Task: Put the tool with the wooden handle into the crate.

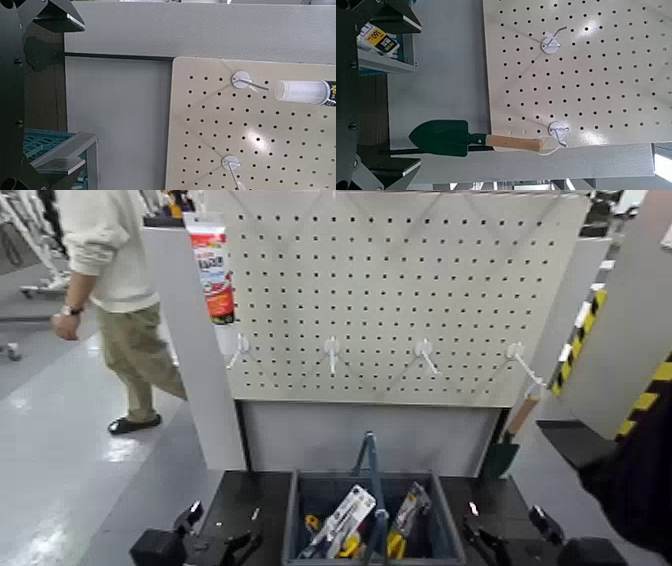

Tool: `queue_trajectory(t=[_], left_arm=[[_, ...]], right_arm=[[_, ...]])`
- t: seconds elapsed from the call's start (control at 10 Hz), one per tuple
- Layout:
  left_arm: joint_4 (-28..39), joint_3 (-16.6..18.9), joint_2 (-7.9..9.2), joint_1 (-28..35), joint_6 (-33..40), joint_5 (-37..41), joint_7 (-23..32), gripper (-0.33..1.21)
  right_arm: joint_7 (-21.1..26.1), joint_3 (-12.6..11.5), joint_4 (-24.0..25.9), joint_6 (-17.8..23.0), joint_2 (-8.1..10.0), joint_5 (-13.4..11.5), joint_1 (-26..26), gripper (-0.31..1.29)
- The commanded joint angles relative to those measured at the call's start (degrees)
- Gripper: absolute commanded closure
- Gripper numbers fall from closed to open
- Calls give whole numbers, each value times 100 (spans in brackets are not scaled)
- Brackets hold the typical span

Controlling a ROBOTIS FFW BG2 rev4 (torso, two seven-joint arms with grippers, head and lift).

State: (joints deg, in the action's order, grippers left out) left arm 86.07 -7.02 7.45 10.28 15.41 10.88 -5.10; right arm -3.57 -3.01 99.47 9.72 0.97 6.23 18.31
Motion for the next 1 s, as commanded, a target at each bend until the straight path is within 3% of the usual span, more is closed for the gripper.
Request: queue_trajectory(t=[0.1, 0.5, 1.0], left_arm=[[6, 7, 2, 0, -21, 11, 0, 11], [6, 16, 2, -9, -82, 37, -53, 11], [-11, -10, 2, -70, -135, 37, -105, 11]], right_arm=[[14, 2, 11, 22, 9, -7, 6, 12], [-162, -183, 134, -49, 18, 28, 23, 12], [-1858, -1387, 574, -1016, 27, -104, -258, 12]])
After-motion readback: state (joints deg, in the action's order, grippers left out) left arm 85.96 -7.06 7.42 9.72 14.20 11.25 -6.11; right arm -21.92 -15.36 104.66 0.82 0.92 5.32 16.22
